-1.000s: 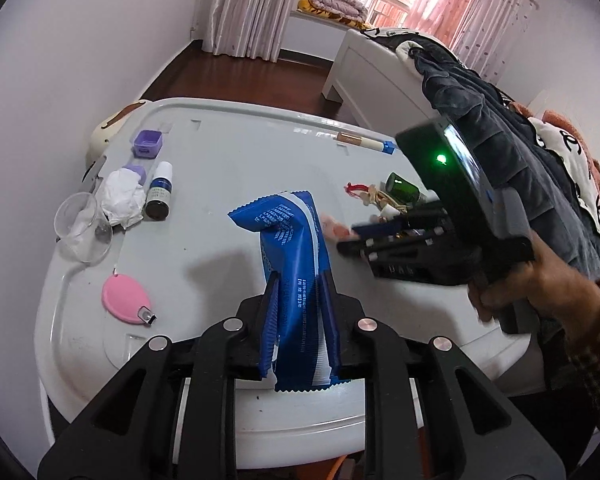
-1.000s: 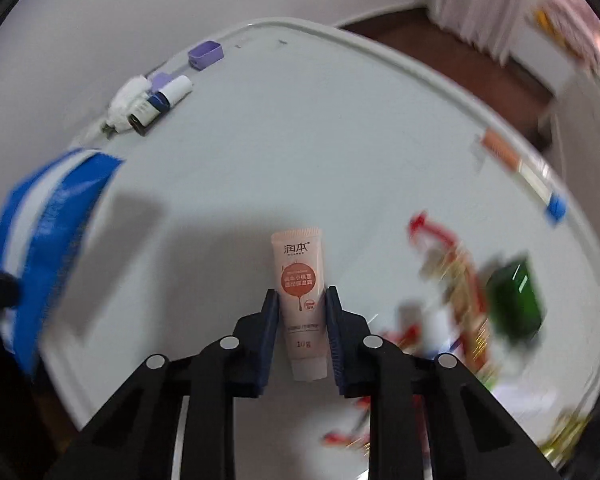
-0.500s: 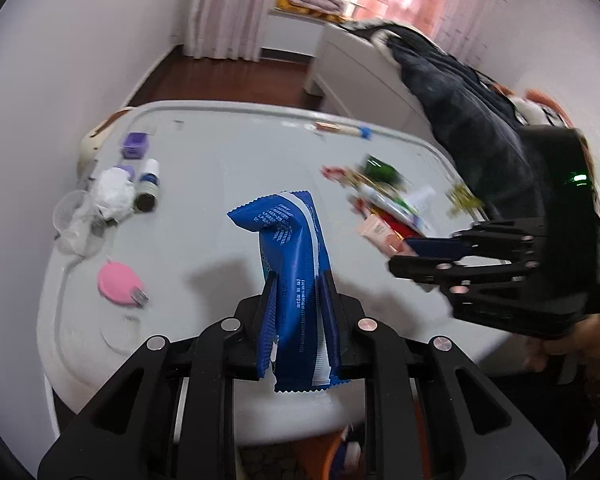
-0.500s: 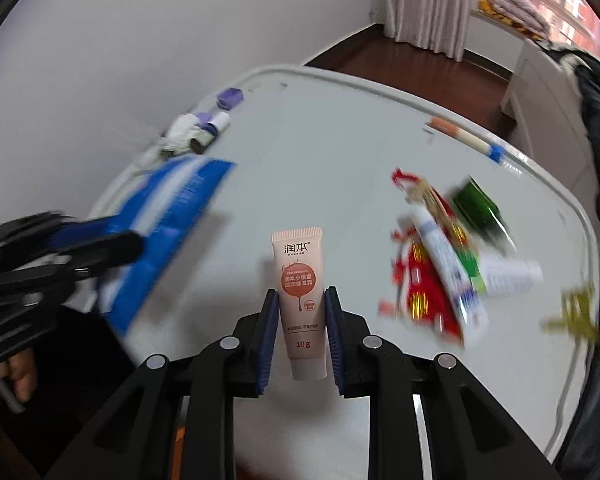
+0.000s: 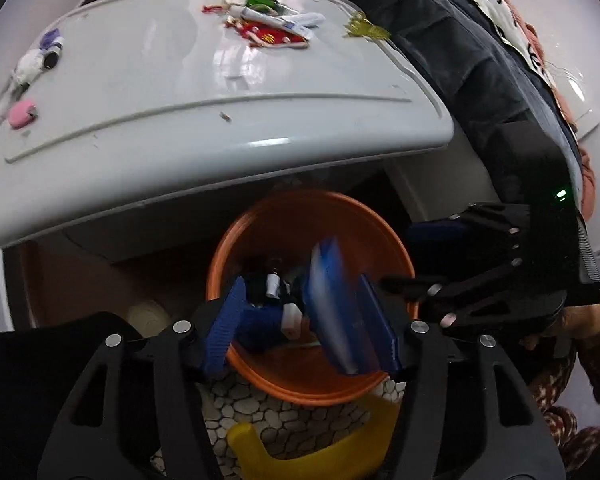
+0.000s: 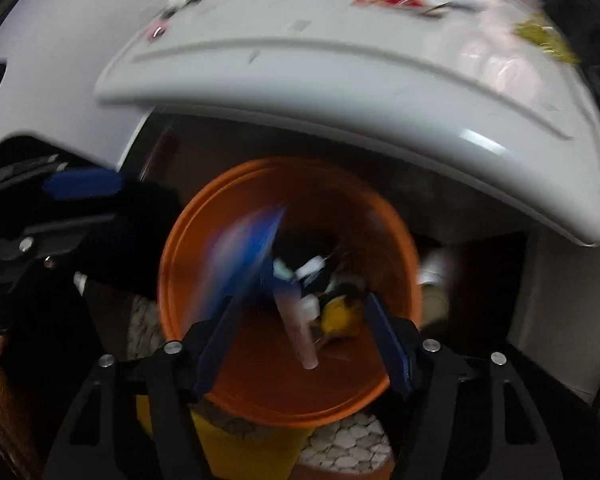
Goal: Collect trash
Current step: 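Lower both tools into the orange bucket and open them, then grasp the white ointment tube with the right tool while the left tool grasps the green bottle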
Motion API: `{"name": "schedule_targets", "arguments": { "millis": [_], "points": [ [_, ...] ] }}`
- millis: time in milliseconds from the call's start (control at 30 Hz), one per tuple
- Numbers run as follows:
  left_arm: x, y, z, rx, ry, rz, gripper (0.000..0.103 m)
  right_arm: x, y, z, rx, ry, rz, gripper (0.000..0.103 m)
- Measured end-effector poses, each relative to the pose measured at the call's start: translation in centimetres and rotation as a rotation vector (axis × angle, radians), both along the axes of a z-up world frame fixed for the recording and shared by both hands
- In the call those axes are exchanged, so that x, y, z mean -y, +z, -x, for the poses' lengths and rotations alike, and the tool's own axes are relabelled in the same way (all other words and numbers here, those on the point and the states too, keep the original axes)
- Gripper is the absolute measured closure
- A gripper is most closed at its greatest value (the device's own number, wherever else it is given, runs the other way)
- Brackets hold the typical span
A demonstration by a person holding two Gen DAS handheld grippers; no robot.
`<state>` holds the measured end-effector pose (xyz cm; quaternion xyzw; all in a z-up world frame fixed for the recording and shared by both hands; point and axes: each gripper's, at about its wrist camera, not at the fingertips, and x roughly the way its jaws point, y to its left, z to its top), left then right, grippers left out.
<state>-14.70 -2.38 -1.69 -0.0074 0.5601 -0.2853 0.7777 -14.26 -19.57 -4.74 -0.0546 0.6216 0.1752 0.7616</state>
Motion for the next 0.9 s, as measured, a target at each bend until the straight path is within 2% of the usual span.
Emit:
{"name": "schedule_targets", "arguments": {
  "millis": [67, 100, 167, 267, 300, 367, 500, 600, 667, 767, 867, 900],
  "points": [
    [-0.9, 1.1, -0.7, 0.044, 0.049, 0.005, 0.036, 0.9, 2.2, -0.7, 0.071, -0.037, -0.012, 0.036],
    [-1.3, 1.6, -1.1, 0.059, 0.072, 0.010, 0.034, 1.4, 4.2, -1.6, 0.139, -0.057, -0.017, 0.032],
    [-2.1, 2.9, -2.4, 0.097, 0.124, 0.024, 0.033, 1.8, 6.9, -3.2, 0.227, -0.073, -0.038, 0.029],
    [-2.2, 4.6, -4.4, 0.164, 0.158, 0.017, 0.033, 2.5, 11.2, -6.4, 0.386, -0.086, -0.043, 0.017],
    [-2.0, 5.1, -5.1, 0.182, 0.162, 0.011, 0.033, 2.0, 12.1, -7.8, 0.434, -0.074, -0.033, 0.017],
    [-1.5, 6.1, -7.3, 0.231, 0.174, 0.003, 0.033, 1.1, 12.2, -10.7, 0.464, -0.065, -0.008, 0.018],
    [0.0, 6.9, -10.9, 0.334, 0.197, -0.016, 0.033, -1.1, 8.8, -17.6, 0.426, -0.006, 0.076, 0.046],
    [-0.6, 6.3, -12.1, 0.378, 0.232, 0.010, 0.033, -2.7, 5.5, -20.9, 0.397, 0.064, 0.165, 0.047],
    [-1.2, 5.4, -12.4, 0.330, 0.243, 0.017, 0.033, -3.4, 3.9, -22.2, 0.387, 0.092, 0.202, 0.047],
    [-1.5, 4.7, -13.0, 0.255, 0.238, 0.077, 0.033, -4.2, 2.2, -24.4, 0.343, 0.103, 0.220, 0.048],
    [-1.7, 4.4, -13.0, 0.234, 0.235, 0.074, 0.033, -3.7, 0.8, -26.1, 0.274, 0.042, 0.195, 0.055],
    [-1.8, 4.3, -13.0, 0.225, 0.239, 0.078, 0.033, -3.1, 0.7, -26.6, 0.233, 0.000, 0.155, 0.064]
  ]
}}
